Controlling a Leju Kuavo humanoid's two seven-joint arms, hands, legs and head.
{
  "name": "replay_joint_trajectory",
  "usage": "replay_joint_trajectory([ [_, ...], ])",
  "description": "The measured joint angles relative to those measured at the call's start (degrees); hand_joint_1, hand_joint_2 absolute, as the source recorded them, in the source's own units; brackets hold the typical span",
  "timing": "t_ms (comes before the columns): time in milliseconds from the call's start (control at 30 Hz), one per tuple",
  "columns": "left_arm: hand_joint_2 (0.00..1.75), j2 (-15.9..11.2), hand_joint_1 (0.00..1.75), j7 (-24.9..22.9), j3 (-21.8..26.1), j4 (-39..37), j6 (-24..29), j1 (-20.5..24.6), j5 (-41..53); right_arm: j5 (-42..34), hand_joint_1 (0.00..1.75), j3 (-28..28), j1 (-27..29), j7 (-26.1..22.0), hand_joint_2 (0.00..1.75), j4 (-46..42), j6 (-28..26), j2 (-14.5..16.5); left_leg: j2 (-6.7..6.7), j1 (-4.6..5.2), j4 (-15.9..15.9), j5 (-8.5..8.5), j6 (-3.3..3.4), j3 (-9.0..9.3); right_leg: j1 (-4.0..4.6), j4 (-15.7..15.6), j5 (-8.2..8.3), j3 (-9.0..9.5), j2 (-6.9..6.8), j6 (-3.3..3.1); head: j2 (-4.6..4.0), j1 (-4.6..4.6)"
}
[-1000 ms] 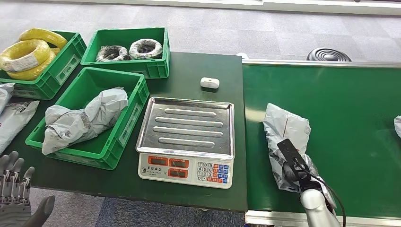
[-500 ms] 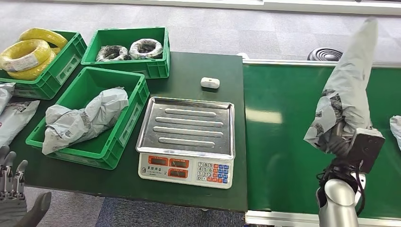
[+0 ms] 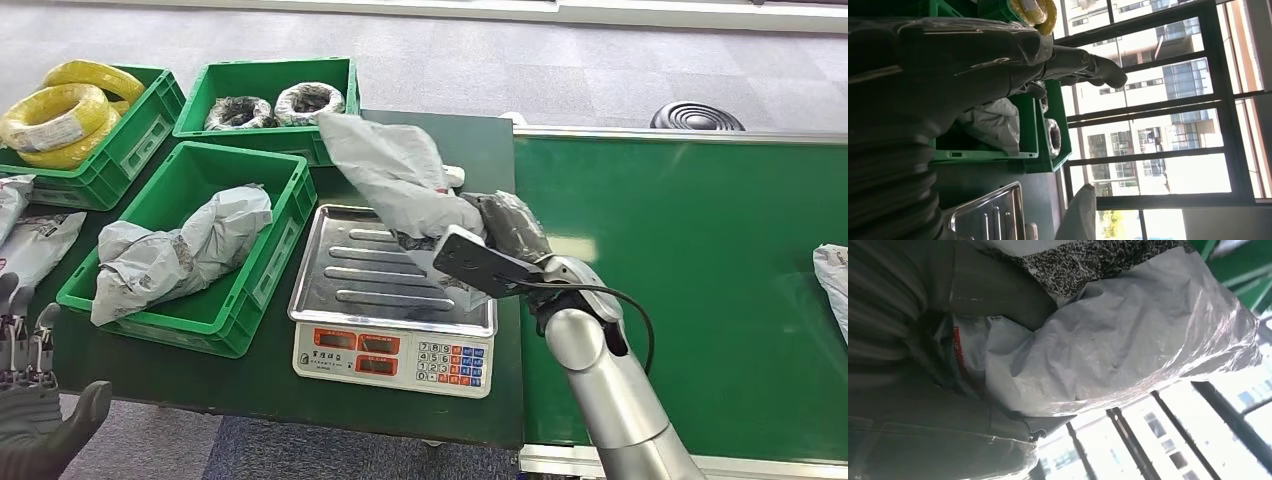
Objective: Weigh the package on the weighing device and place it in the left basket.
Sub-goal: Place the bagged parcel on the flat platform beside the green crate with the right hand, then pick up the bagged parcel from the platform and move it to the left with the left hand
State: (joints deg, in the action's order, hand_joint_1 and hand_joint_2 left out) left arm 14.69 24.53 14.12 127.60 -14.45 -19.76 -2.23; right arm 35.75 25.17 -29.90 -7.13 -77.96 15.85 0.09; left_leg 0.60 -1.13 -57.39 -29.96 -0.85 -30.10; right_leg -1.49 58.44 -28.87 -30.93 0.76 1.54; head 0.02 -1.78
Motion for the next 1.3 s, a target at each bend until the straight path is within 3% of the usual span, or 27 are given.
replay_joint_trajectory([
  [167,1.75,-0.9,0.00,-1.9,0.0,0.0,1.6,1.8,0.0,1.8,1.75,5.4,-3.9,-1.4,1.75,8.9,3.5,2.3,0.01,0.00,0.0,0.00,0.00,-0.12,-0.01,0.0,0.00,-0.08,-0.01,0.00,0.00,0.01],
  [200,1.75,-1.0,0.00,-2.2,0.0,0.0,1.9,2.0,0.0,1.9,1.65,6.2,-4.6,-1.4,1.75,10.4,4.0,2.5,0.00,0.01,0.0,-0.01,0.00,-0.14,-0.01,0.0,0.00,-0.11,-0.01,0.00,0.00,0.00],
  [300,1.75,-1.2,0.00,-2.8,0.0,0.0,2.5,2.4,-0.1,2.2,0.34,8.2,-6.2,-1.5,1.75,13.7,5.3,2.9,0.01,0.01,0.0,-0.01,0.00,-0.18,-0.01,0.0,0.00,-0.16,-0.02,0.00,0.00,0.01],
  [333,1.75,-1.2,0.00,-2.9,0.0,0.0,2.7,2.5,-0.1,2.3,0.00,8.7,-6.8,-1.5,1.75,14.7,5.9,3.0,0.01,0.01,0.0,-0.01,0.00,-0.19,-0.01,0.0,0.00,-0.17,-0.02,0.00,0.00,0.01],
  [567,1.75,-1.4,0.00,-3.5,-0.3,0.0,3.2,2.8,1.1,0.9,0.00,10.7,-8.2,-2.1,1.75,18.6,7.5,3.3,0.02,0.01,0.0,-0.01,0.00,-0.18,-0.01,0.0,0.01,-0.20,-0.02,0.00,0.00,0.00],
  [800,1.75,-2.4,0.00,-4.3,-1.7,-0.1,3.2,3.0,3.7,-4.1,0.00,9.1,-6.2,-4.0,1.75,16.4,7.1,2.5,0.02,0.01,-0.1,-0.01,0.00,-0.18,-0.01,0.0,0.01,-0.26,-0.02,0.00,0.00,0.01],
  [1033,1.75,-7.0,0.00,-3.0,-6.8,-2.0,5.6,3.8,9.5,-6.5,0.00,0.8,4.9,-5.8,1.75,2.8,5.3,-1.7,0.07,0.02,-0.1,-0.04,0.01,-0.22,-0.02,-0.1,0.00,-0.30,-0.05,0.00,0.00,0.01],
  [1133,1.75,-9.5,0.00,-4.6,-10.1,-4.5,7.2,4.9,13.4,-6.5,0.00,-3.7,11.2,-7.2,1.75,-2.7,4.2,-4.0,0.09,0.02,-0.1,-0.05,0.02,-0.21,-0.02,-0.1,0.00,-0.30,-0.08,0.01,0.00,0.01],
  [1300,1.75,-13.0,0.00,-7.5,-16.2,-10.3,10.9,7.8,17.4,-14.4,0.00,-10.3,21.9,-11.5,1.75,-9.4,1.0,-5.7,0.08,0.01,0.0,-0.05,0.02,-0.28,-0.01,-0.1,0.01,-0.28,-0.13,-0.01,0.00,-0.01],
])
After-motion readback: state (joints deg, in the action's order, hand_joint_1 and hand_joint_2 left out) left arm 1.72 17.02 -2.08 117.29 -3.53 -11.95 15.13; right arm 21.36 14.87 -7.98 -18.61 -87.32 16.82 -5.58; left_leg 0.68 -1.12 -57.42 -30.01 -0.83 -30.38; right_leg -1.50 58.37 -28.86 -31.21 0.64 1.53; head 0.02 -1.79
